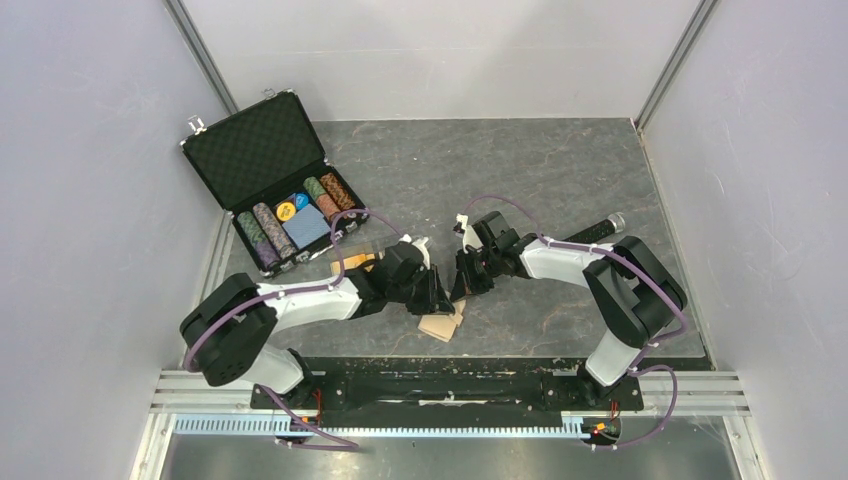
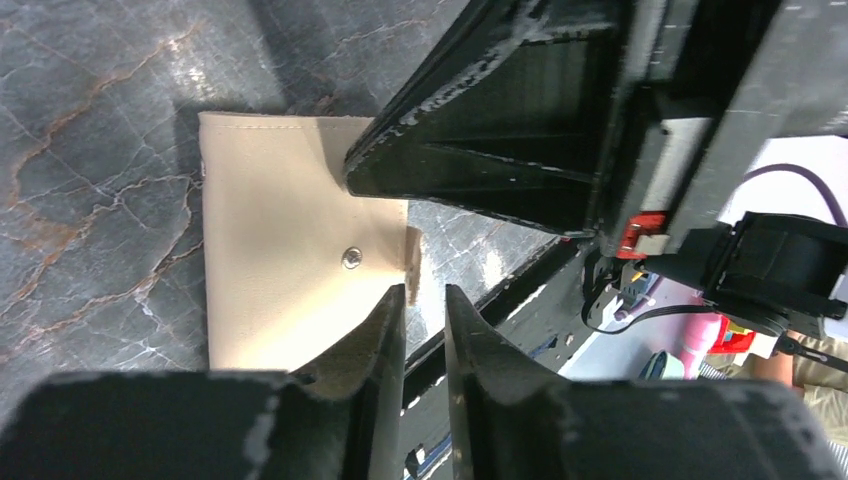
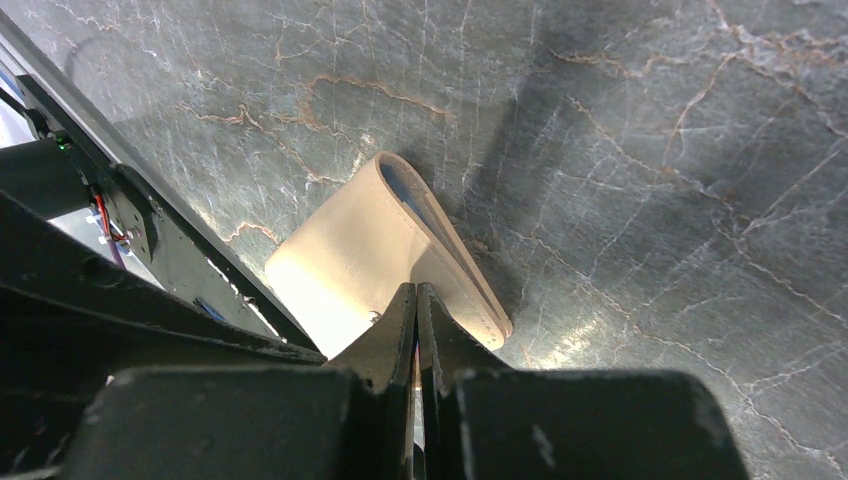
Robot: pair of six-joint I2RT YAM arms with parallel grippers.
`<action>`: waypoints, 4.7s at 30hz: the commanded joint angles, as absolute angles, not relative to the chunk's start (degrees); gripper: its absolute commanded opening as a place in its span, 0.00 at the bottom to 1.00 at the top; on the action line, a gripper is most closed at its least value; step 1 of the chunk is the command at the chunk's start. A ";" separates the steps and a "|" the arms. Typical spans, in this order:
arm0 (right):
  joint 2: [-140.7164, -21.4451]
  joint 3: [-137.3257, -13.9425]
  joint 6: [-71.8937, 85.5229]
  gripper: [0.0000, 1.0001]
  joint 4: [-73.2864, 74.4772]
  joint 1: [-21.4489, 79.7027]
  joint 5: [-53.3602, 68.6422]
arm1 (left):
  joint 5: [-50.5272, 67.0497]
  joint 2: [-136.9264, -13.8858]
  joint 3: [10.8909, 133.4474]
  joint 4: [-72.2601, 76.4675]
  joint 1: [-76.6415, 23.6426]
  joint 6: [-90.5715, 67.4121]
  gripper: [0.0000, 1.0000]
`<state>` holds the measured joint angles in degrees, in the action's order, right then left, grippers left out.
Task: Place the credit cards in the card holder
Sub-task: Close the card holder at the center of the board.
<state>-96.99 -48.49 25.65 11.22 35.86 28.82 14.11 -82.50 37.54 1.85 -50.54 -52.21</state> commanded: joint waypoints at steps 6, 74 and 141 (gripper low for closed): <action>-96.69 -47.20 23.71 0.00 12.99 35.77 25.90 | 14.94 -84.71 38.42 4.59 -50.45 -50.73 0.11; -89.93 -49.04 23.44 0.06 14.88 35.75 27.74 | 6.61 -90.15 42.62 -9.58 -51.01 -51.06 0.02; -70.98 -45.36 27.98 0.45 20.87 33.85 11.05 | 15.63 -57.67 25.41 6.25 -35.86 -62.75 0.98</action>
<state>-75.00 -47.88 27.07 21.30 37.04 11.05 11.97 -63.55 29.71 1.48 -40.42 -58.67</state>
